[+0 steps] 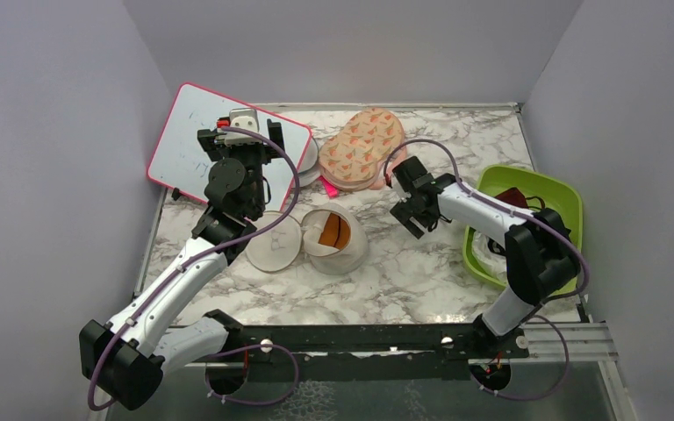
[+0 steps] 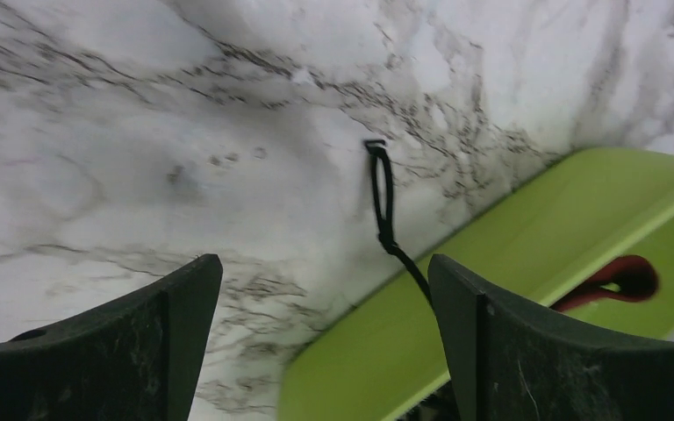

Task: Unzip the laundry bag and remove the bra
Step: Adjust the bra in the bin.

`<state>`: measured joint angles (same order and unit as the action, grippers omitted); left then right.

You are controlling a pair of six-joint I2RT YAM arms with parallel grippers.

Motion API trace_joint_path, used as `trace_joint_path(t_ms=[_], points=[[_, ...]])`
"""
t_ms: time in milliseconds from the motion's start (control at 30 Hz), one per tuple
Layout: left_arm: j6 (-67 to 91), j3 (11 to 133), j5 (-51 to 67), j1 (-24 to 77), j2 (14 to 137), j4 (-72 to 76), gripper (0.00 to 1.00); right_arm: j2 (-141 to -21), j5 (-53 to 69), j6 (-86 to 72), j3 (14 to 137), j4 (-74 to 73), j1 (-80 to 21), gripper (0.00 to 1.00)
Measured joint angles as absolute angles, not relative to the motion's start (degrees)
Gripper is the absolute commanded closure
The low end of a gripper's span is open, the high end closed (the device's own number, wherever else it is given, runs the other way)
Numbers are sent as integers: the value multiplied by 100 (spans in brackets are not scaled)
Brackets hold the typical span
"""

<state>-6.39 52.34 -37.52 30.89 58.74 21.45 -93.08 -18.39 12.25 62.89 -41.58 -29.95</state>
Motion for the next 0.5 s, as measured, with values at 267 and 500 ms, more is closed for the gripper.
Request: trace_joint_path(t_ms=[267,500], points=[[-639,5234,-3752,3087,5874,2145,7,-9461,-3138,2633,6287,-4368,-3006,17],[-639,5236,-3752,3089,5874,2145,7,-9666,-3229,3201,6274,-4296,-3004,22]])
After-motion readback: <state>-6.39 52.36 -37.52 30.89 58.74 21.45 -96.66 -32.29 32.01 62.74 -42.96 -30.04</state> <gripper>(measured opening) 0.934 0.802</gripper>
